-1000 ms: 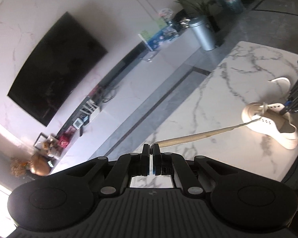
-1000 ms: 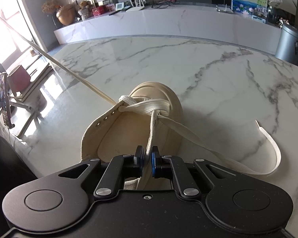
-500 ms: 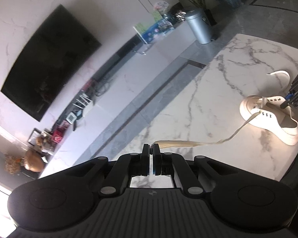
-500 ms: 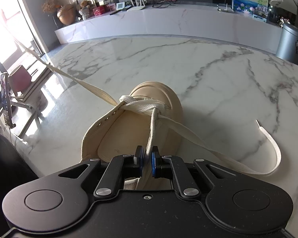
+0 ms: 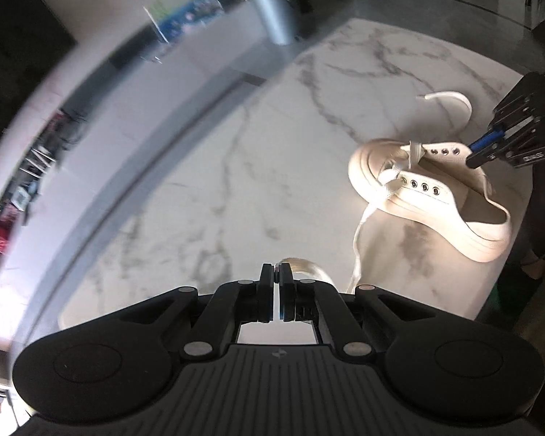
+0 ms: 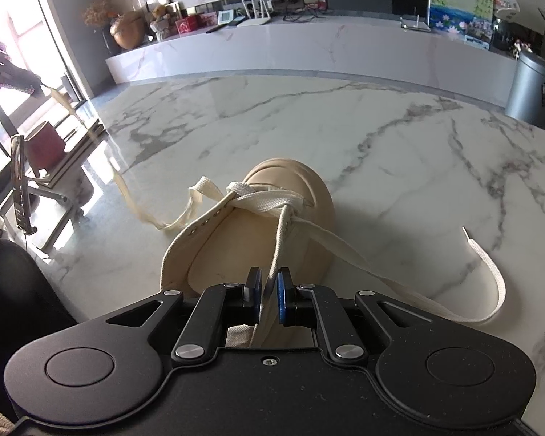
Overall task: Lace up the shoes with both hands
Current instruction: 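Pull the lace through the eyelet with the left tool, away from the shoe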
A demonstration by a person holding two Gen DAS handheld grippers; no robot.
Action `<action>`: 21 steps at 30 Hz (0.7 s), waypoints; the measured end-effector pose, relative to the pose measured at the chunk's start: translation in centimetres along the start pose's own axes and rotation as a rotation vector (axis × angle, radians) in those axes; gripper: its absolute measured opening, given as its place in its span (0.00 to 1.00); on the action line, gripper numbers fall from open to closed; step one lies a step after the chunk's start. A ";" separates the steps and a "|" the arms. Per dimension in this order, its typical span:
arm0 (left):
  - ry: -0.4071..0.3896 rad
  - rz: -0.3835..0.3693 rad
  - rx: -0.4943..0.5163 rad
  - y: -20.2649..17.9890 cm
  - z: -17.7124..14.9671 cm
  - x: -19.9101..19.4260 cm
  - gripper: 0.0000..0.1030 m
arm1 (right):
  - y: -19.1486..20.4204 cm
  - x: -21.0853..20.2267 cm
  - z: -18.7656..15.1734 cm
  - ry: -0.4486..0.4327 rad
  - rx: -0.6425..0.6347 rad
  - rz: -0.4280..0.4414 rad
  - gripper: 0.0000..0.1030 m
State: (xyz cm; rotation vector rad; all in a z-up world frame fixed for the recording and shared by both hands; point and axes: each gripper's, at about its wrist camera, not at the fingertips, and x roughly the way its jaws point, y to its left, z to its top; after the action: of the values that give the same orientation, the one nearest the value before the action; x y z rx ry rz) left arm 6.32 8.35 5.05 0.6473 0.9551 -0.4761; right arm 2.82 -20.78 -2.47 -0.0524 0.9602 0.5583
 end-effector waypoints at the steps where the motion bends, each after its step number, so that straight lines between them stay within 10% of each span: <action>1: 0.007 -0.004 -0.001 0.0 0.2 1.1 0.02 | -0.2 0.0 0.0 0.001 0.002 0.005 0.07; 21: 0.067 -0.073 -0.084 -0.2 1.7 14.0 0.02 | -2.2 -1.3 1.4 0.026 -0.078 0.050 0.09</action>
State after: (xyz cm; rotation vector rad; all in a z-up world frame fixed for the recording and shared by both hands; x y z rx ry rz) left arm 14.25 5.77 -6.30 0.5566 1.0589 -0.4786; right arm 4.32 -22.88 -1.08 -0.1057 0.9666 0.6427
